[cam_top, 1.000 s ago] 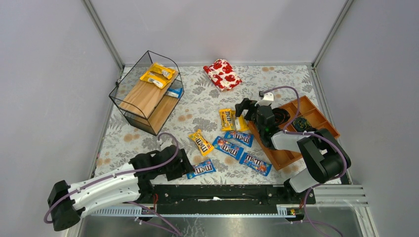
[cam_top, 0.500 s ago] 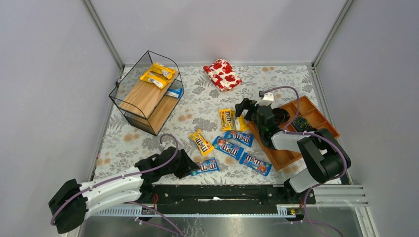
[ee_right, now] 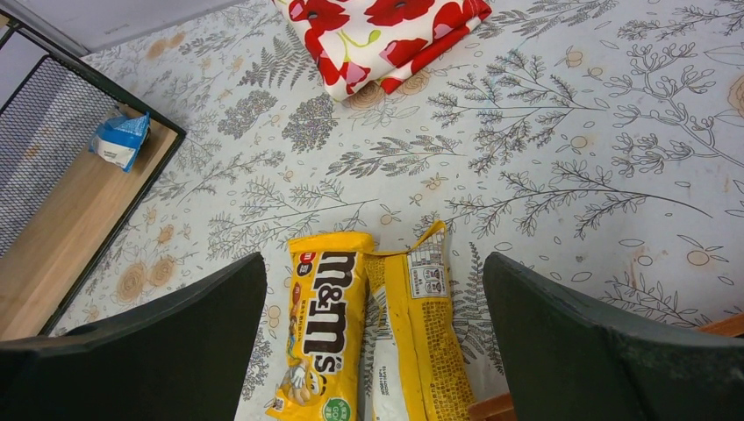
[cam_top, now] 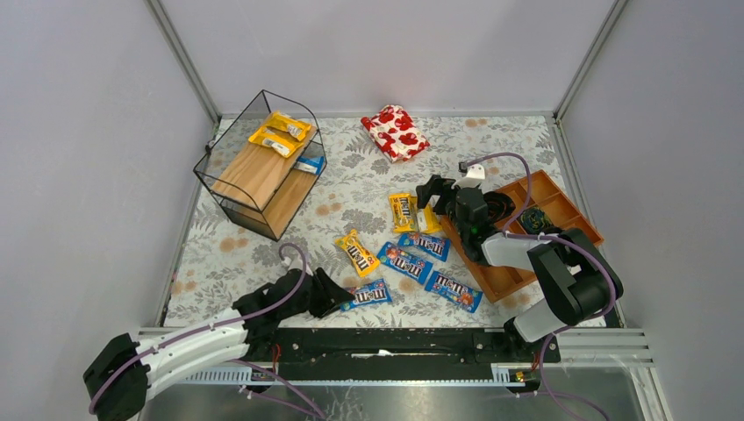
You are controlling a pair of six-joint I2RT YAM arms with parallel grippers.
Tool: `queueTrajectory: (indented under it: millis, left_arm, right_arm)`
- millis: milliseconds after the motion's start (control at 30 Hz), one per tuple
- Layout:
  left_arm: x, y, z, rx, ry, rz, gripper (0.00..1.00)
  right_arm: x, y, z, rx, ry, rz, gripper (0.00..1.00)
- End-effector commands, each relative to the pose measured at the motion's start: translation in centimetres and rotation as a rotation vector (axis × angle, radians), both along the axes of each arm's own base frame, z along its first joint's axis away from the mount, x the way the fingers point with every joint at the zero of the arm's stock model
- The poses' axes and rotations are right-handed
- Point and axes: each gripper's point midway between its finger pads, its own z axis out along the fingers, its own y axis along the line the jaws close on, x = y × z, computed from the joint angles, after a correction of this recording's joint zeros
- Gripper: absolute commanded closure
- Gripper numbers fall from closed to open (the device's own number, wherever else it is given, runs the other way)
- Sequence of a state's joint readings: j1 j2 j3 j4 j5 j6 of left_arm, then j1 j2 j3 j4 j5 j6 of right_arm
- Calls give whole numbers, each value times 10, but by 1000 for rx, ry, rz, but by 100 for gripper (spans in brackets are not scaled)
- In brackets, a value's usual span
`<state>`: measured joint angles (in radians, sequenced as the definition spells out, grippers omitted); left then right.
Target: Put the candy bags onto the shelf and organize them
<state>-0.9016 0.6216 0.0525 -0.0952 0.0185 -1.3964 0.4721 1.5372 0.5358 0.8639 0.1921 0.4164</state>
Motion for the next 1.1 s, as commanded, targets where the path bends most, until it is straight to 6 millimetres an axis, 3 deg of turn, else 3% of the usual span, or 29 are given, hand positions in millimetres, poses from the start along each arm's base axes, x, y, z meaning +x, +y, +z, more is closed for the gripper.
queueTrajectory:
  millis: [0, 367, 433, 533, 667, 867, 900, 1000, 1067]
  left_arm:
    - [3, 2, -3, -10, -22, 10, 58]
    - [15, -14, 29, -1, -135, -74, 84]
    - [18, -22, 44, 4, -175, -115, 91]
    - [29, -26, 65, 76, -246, -165, 92]
    - [48, -20, 94, 259, -329, -227, 93]
    - [87, -15, 160, 546, -530, -393, 95]
    - [94, -14, 167, 615, -545, -429, 100]
    - [125, -2, 188, 856, -546, -462, 100]
    - [149, 13, 187, 1064, -514, -445, 100]
  right_arm:
    - [10, 4, 17, 26, -44, 4, 0]
    - [10, 4, 17, 22, -43, 2, 0]
    - [11, 4, 17, 21, -41, 3, 0]
    - [11, 5, 17, 22, -41, 7, 0]
    - [10, 5, 17, 22, -42, 7, 0]
    - [10, 6, 17, 25, -41, 12, 0]
    - [10, 6, 18, 26, -43, 11, 0]
    - [10, 5, 19, 26, -44, 11, 0]
    - [9, 5, 19, 25, -45, 9, 0]
